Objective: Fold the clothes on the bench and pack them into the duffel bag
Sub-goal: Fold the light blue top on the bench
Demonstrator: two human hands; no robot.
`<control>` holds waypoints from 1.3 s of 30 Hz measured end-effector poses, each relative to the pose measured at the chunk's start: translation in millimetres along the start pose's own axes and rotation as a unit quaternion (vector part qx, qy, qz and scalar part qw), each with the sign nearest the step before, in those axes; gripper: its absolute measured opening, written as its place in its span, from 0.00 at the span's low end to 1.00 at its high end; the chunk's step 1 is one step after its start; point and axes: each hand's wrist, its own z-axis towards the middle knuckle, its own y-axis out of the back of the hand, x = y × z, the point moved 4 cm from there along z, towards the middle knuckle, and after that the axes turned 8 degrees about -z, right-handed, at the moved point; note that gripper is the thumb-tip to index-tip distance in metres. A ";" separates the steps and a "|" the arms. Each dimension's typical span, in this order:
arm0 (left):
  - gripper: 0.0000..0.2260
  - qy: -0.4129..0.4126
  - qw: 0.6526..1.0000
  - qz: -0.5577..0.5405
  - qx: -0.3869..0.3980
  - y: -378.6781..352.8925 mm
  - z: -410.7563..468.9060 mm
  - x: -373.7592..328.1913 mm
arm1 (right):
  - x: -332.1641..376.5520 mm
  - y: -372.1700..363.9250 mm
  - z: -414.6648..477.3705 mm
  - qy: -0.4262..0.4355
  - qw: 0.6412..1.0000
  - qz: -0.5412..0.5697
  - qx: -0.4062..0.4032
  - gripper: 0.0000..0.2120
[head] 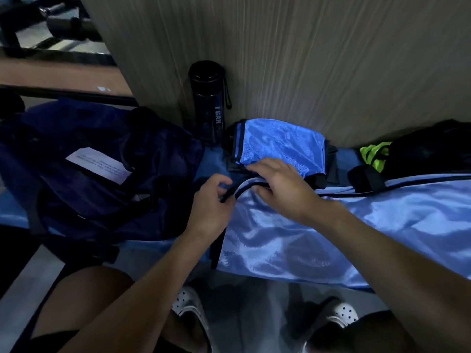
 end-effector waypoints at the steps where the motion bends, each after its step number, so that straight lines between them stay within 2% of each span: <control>1: 0.12 0.000 1.000 0.011 -0.004 1.1 0.0 0.1 | -2.3 0.9 -8.1 -0.004 1.000 0.000 -0.017 0.21; 4: 0.14 0.005 0.997 0.072 -0.005 3.8 0.0 1.5 | -9.3 -0.8 -38.9 -0.005 0.998 -0.027 -0.053 0.18; 6: 0.18 -0.027 0.989 0.146 -0.020 3.2 -2.0 1.1 | -14.8 -2.7 -61.7 -0.023 0.994 -0.068 -0.080 0.15; 9: 0.17 -0.199 0.940 0.277 -0.022 -15.3 -12.5 -14.5 | -24.8 -5.3 -98.5 -0.118 0.977 -0.137 -0.115 0.15; 11: 0.17 -0.313 0.902 0.291 0.058 -38.6 -22.6 -21.1 | -30.4 -11.4 -113.8 -0.178 0.960 -0.191 -0.101 0.14; 12: 0.16 -0.345 0.883 0.300 0.106 -49.4 -28.1 -20.3 | -31.8 -15.7 -118.0 -0.197 0.954 -0.213 -0.081 0.15; 14: 0.17 -0.333 0.865 0.340 0.160 -63.2 -33.0 -6.0 | -33.3 -25.2 -121.3 -0.207 0.949 -0.237 -0.032 0.17; 17: 0.28 -0.212 0.878 0.393 0.171 -62.7 -29.2 17.6 | -32.2 -39.2 -123.4 -0.168 0.961 -0.218 0.014 0.23; 20: 0.33 -0.150 0.882 0.413 0.172 -56.4 -27.3 25.7 | -31.9 -37.0 -123.0 -0.124 0.974 -0.189 0.005 0.23; 22: 0.32 -0.127 0.888 0.411 0.164 -51.2 -27.2 23.0 | -34.9 -26.8 -119.4 -0.135 0.971 -0.196 -0.032 0.21; 25: 0.28 -0.191 0.897 0.386 0.101 -48.6 -27.9 4.0 | -47.6 -15.5 -113.7 -0.194 0.955 -0.211 -0.081 0.20; 28: 0.21 -0.250 0.885 0.387 0.073 -58.5 -22.1 -3.8 | -61.7 -16.7 -112.2 -0.239 0.942 -0.226 -0.073 0.22; 33: 0.27 -0.165 0.866 0.448 0.148 -74.1 -13.9 17.4 | -77.5 -28.7 -110.2 -0.221 0.950 -0.221 -0.021 0.27; 39: 0.28 -0.140 0.863 0.450 0.180 -76.4 -10.3 21.3 | -87.2 -38.8 -105.9 -0.228 0.955 -0.189 0.003 0.30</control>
